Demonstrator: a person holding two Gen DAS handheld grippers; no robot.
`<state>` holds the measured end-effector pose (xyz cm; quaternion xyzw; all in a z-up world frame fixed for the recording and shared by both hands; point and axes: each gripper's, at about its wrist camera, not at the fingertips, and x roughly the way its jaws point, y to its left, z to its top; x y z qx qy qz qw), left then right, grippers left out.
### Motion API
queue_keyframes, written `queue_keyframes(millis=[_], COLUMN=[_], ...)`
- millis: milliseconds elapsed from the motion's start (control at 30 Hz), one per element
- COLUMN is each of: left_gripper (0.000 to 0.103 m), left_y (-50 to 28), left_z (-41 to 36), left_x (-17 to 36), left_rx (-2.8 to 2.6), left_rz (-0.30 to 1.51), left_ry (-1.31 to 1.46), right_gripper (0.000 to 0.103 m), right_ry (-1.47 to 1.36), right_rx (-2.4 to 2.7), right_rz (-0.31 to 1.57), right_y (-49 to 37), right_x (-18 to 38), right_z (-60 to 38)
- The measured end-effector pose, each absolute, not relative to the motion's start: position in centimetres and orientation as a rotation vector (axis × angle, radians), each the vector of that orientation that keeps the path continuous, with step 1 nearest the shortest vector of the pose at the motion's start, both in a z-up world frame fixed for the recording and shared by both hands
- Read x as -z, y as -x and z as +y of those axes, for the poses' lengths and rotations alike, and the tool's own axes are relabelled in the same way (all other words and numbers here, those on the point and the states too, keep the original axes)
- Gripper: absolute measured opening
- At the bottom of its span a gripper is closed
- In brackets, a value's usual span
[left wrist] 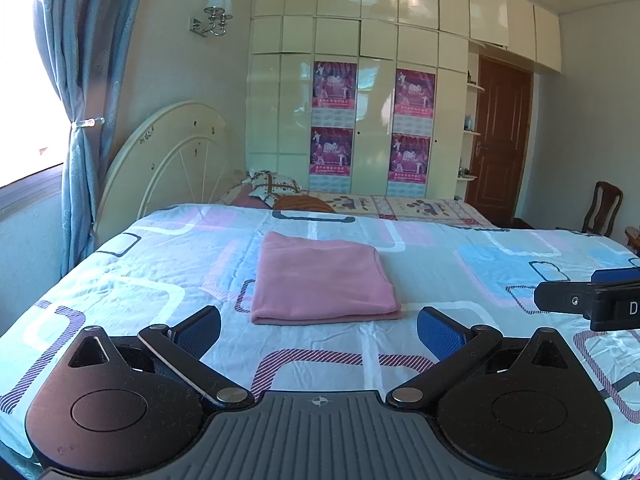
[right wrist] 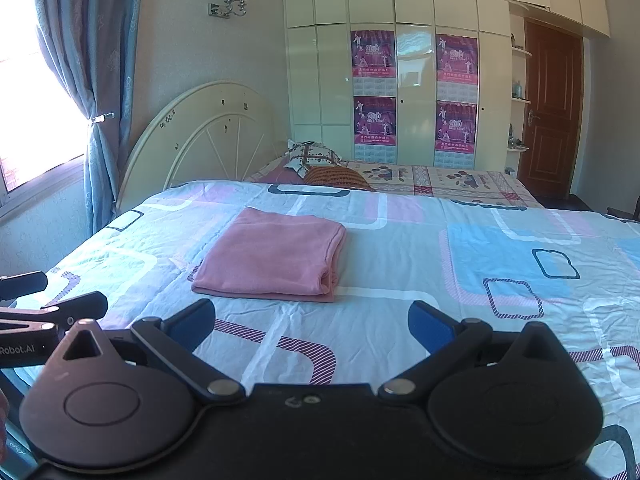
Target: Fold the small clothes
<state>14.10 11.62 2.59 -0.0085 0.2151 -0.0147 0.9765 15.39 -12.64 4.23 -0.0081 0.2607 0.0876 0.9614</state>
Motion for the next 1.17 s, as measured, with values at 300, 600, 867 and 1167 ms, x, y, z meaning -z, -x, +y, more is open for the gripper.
queue_keyframes(millis=[300, 600, 867, 1167], left_gripper=[0.103, 0.103, 0.103, 0.103], left_y=[-14.1, -14.1, -14.1, -14.2], left_z=[11.7, 11.7, 11.9, 12.4], left_x=[-2.6, -2.6, -2.5, -2.7], left_rx=[0.028, 0.03, 0.024, 0.031], left_rz=[0.429, 0.428, 0.419, 0.416], left_ry=[0.012, 0.006, 0.003, -0.007], right_gripper=[0.103, 0.103, 0.103, 0.103], right_ry=[0.017, 0.017, 0.025, 0.032], right_rx=[-0.179, -0.178, -0.179, -0.187], right_rz=[0.527, 0.526, 0.519, 0.521], right_y=[-15.4, -15.3, -15.3, -15.5], right_x=[-4.2, -4.2, -4.2, -4.2], right_z=[-12.6, -12.6, -12.1, -11.5])
